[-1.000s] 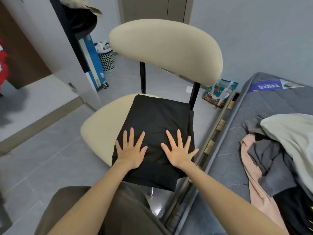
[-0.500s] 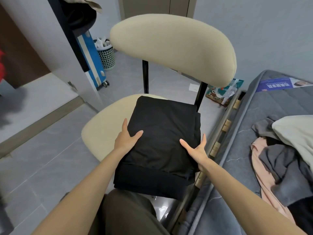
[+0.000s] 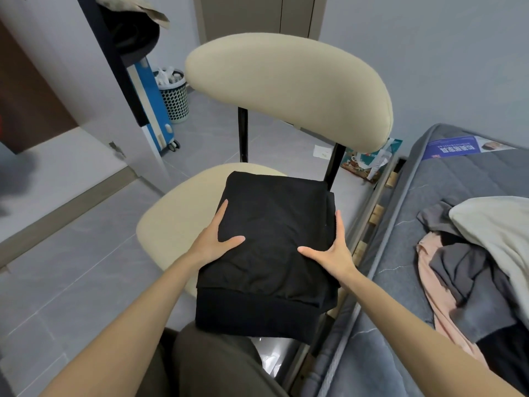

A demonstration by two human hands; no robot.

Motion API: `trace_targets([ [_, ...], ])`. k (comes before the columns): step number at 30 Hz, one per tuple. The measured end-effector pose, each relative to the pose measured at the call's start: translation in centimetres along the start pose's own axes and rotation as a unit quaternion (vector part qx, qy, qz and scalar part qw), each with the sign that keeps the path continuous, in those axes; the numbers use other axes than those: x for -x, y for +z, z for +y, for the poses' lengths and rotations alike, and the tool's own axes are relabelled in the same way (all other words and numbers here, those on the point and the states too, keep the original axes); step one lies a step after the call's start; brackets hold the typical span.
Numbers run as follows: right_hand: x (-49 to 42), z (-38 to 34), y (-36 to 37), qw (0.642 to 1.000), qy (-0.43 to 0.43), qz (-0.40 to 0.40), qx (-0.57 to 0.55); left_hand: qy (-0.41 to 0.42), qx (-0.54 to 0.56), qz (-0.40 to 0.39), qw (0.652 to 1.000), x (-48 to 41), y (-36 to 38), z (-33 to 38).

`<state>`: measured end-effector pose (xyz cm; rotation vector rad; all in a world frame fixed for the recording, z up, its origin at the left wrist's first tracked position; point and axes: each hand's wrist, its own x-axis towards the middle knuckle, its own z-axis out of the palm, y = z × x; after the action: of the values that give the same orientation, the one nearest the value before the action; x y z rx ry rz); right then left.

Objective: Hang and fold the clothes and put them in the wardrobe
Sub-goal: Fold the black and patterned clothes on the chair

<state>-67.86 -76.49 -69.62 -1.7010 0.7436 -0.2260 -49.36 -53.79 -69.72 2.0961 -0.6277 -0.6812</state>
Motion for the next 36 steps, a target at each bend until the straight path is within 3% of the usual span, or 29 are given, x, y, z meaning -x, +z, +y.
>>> trace_targets([
  [4,-0.2,-2.3,-1.3,0.991,0.077,-0.109,-0.022,-0.024,0.048,-0.012,0.998,1.8,-1.2,0.8],
  [13,2.6,-6.4,-2.8,0.986,0.082,-0.134,-0.059,-0.067,0.090,-0.054,0.992,7.1,-6.0,3.6],
  [17,4.5,-7.9,-3.5,0.978,0.142,-0.138,-0.063,-0.078,0.125,-0.052,0.988,9.7,-6.6,6.2],
  [22,7.1,-8.8,-4.3,0.948,0.229,-0.220,-0.029,-0.197,0.114,-0.141,0.963,13.6,-7.8,7.9],
  [25,8.2,-9.0,-4.5,0.937,0.236,-0.257,-0.029,-0.210,0.113,-0.170,0.956,15.6,-8.1,8.0],
  [28,8.1,-9.0,-4.3,0.933,0.231,-0.262,-0.083,-0.208,0.160,-0.143,0.954,16.0,-7.7,7.6],
  [32,6.6,-9.2,-3.8,0.934,0.220,-0.235,-0.153,-0.208,0.288,-0.052,0.933,15.0,-7.9,6.4],
  [36,5.2,-10.0,-2.6,0.942,0.200,-0.206,-0.175,-0.206,0.311,-0.025,0.927,13.8,-7.6,5.4],
])
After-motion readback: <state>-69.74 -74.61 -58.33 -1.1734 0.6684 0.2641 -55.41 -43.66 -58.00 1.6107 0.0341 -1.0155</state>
